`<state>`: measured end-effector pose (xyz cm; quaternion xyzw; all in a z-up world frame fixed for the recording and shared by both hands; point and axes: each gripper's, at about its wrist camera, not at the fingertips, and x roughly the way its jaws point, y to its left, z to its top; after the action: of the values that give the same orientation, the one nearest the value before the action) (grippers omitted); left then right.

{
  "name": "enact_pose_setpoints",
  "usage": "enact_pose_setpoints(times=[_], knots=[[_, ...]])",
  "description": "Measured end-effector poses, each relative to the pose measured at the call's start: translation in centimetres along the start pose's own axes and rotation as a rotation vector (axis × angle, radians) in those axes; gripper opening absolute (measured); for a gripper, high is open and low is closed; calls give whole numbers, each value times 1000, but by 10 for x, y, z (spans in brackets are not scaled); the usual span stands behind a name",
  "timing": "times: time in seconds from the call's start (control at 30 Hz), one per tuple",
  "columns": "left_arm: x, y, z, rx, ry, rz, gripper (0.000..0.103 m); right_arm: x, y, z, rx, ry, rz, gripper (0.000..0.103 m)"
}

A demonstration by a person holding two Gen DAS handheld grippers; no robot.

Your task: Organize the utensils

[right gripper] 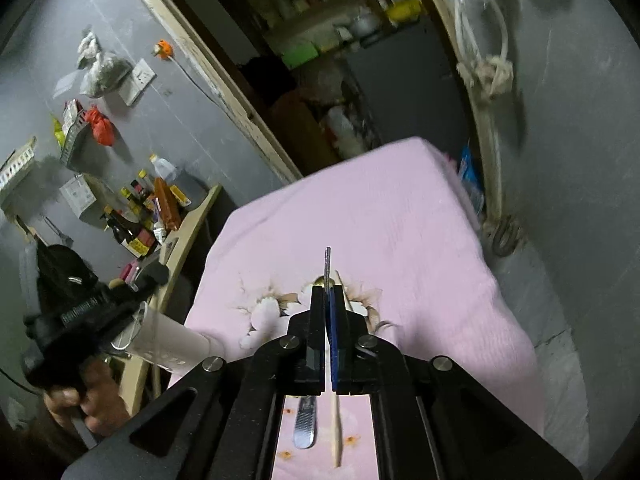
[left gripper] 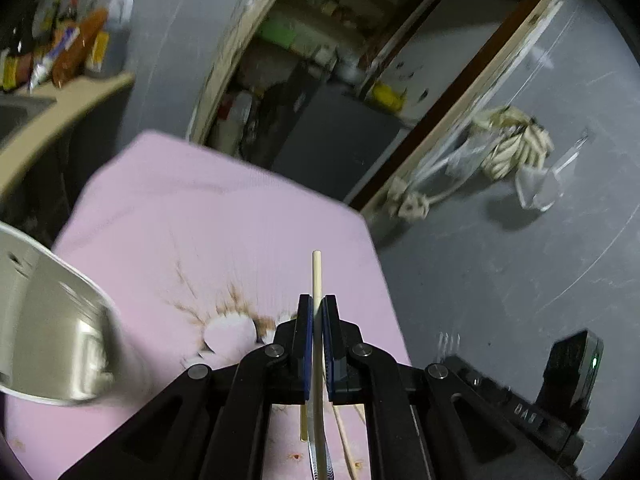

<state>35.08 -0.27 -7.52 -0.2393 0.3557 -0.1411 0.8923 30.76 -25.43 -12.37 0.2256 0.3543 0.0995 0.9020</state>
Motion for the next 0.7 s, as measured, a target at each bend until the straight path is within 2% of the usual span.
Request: enact_pose_setpoints(times=[0.23,0.33,0.5,0.7], knots=[[-60,14,39,6,-128,-18,5,-38,44,8,-40,-105,13,2],[-85,28,58,-8,-199,-12,5,-49,68,13,-63,-142,50,2],[-115,57,80,-15,-293,41,5,-46,115,26,-92,-190,184,2],[-143,102,103,-38,-403,144,5,-24,174,36,-135,-207,357,2]])
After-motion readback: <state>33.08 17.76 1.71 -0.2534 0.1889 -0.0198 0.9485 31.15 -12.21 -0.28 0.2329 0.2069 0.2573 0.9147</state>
